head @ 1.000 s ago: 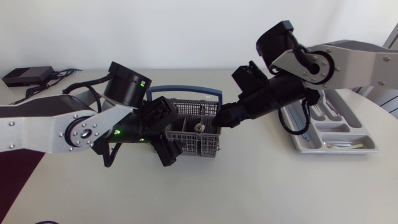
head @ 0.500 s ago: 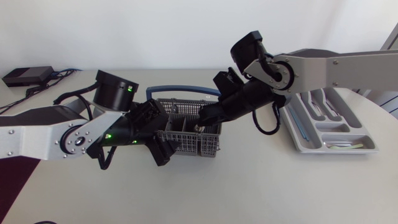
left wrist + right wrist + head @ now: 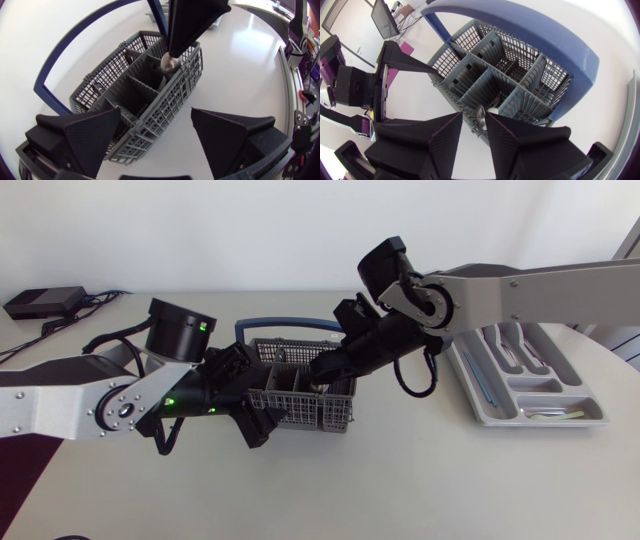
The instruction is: Sort the cutlery from the basket into the organizer compartments.
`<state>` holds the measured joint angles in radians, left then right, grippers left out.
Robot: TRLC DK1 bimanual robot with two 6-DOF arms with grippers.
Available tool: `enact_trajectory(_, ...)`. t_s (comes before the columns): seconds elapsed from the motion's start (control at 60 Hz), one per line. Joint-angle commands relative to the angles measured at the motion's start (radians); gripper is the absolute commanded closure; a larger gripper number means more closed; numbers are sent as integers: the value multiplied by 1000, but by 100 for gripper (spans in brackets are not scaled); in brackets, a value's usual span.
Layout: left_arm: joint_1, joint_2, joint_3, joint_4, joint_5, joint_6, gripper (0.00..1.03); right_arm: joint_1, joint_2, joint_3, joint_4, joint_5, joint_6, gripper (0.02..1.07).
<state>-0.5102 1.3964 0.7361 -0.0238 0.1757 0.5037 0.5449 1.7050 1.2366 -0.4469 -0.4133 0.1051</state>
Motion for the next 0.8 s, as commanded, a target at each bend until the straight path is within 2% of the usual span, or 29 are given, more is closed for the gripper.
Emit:
enact_trajectory(0.0,12,-5,-24,10,8,27,6,13,38,24,1,10,27,70)
enact_trajectory(0.35,18,-8,-32,10,11,29,6,38,58,29,2,31,28,72)
enact_trajectory(0.5,18,-8,-37,10,11,29,6,41,64,32,10,36,25,87)
enact_trajectory(0.783,19,-14,-44,10,11,29,6,47,82,31,43,39,19,93)
